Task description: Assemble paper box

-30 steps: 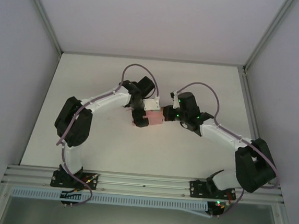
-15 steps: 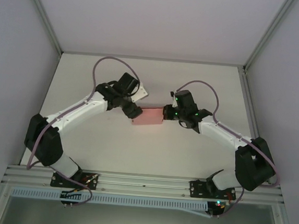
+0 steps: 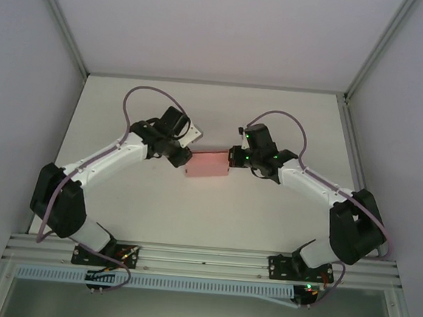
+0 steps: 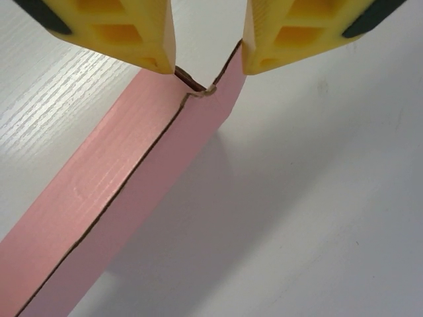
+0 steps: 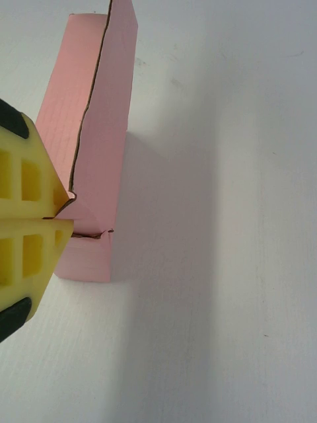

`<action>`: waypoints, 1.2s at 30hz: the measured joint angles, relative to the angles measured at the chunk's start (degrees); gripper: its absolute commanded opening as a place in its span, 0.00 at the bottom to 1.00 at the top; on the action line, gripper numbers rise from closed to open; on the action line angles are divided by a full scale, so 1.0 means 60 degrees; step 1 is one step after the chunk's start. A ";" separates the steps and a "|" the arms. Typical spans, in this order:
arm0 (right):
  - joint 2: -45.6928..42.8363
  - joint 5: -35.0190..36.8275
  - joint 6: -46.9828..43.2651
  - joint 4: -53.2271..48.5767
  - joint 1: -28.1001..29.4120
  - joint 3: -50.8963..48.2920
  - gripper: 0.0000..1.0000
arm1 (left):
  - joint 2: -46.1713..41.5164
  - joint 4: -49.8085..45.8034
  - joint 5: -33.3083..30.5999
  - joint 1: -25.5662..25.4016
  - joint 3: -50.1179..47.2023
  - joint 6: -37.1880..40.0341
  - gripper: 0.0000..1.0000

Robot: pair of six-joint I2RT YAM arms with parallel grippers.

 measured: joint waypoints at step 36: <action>-0.0131 0.2728 0.0681 0.0291 0.1402 -0.0350 0.00 | 0.0998 -0.0517 0.2940 0.1158 0.0699 -0.5446 0.00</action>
